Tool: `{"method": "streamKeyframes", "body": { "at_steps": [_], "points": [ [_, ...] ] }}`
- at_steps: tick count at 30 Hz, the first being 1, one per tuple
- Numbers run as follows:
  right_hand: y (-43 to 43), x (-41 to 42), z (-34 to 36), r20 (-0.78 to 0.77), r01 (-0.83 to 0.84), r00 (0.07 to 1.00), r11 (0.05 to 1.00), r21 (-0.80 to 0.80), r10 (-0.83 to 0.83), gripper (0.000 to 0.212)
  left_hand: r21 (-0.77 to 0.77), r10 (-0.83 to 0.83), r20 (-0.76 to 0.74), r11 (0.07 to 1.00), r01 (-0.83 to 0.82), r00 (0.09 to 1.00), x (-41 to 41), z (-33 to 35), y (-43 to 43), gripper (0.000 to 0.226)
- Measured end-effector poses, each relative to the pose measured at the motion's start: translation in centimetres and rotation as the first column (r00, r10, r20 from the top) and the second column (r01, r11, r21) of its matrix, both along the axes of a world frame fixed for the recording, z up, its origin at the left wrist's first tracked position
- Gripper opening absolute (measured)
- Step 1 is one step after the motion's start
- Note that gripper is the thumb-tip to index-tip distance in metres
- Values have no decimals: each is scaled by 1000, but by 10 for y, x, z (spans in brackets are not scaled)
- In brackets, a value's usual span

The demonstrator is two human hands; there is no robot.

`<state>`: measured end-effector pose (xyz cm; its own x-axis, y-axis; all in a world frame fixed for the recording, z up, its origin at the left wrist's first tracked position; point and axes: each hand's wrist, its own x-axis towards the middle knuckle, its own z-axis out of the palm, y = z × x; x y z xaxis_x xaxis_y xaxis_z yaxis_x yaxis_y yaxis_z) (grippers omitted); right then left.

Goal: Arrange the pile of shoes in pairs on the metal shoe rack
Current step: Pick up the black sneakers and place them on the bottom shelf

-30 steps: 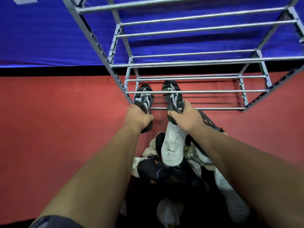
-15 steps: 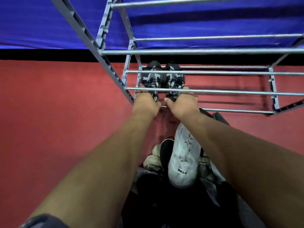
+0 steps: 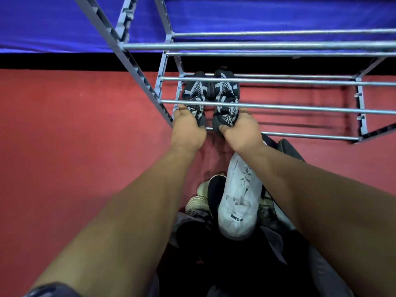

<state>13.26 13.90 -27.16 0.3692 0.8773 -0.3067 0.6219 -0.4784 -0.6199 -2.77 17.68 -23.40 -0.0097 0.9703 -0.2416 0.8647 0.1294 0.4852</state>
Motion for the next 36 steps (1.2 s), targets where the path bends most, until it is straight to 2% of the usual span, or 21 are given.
{"method": "streamKeyframes", "body": {
  "at_steps": [6, 9, 11, 14, 17, 23, 27, 29, 32, 34, 36],
  "points": [
    [-6, -3, 19, -83, 85, 993, 996, 9, -84, 56, 94, -20, -31, 995, 23, 999, -3, -3, -4, 52],
    [-6, -5, 31, -75, 103, 992, 995, 18, -101, 54, 82, -19, -8, 996, 19, 1000, 0, -1, 3, 77],
    [-2, -6, 34, -25, 42, 999, 999, -20, -42, 50, 19, 10, 3, 1000, -10, 1000, 3, -3, 11, 89],
    [9, -5, 38, 66, -71, 995, 989, -132, 80, 50, -91, 30, -47, 995, -34, 998, 7, -6, 20, 81],
    [12, 1, 43, 119, -134, 980, 973, -190, 159, 43, -115, 31, -50, 993, -37, 998, 10, -7, 21, 81],
    [-2, 9, 45, 196, -213, 953, 971, -113, 232, 23, -89, 40, -57, 995, -45, 998, 13, -10, 18, 87],
    [-16, 14, 48, 224, -224, 945, 971, -81, 237, 39, -101, 12, -94, 995, -22, 995, 5, -1, 15, 83],
    [-27, 19, 53, 251, -297, 915, 949, -105, 314, 44, -61, 0, -87, 998, -6, 996, 2, 7, 3, 72],
    [-39, 32, 67, 322, -438, 819, 880, -184, 475, 52, 11, 14, -81, 1000, -13, 997, 5, 20, -30, 64],
    [-48, 44, 78, 333, -435, 807, 872, -223, 488, 52, 17, 41, -59, 999, -40, 997, 11, 29, -55, 57],
    [-63, 57, 89, 332, -377, 834, 895, -237, 440, 50, -45, 38, 23, 998, -37, 999, 20, 37, -79, 51]
  ]
}}
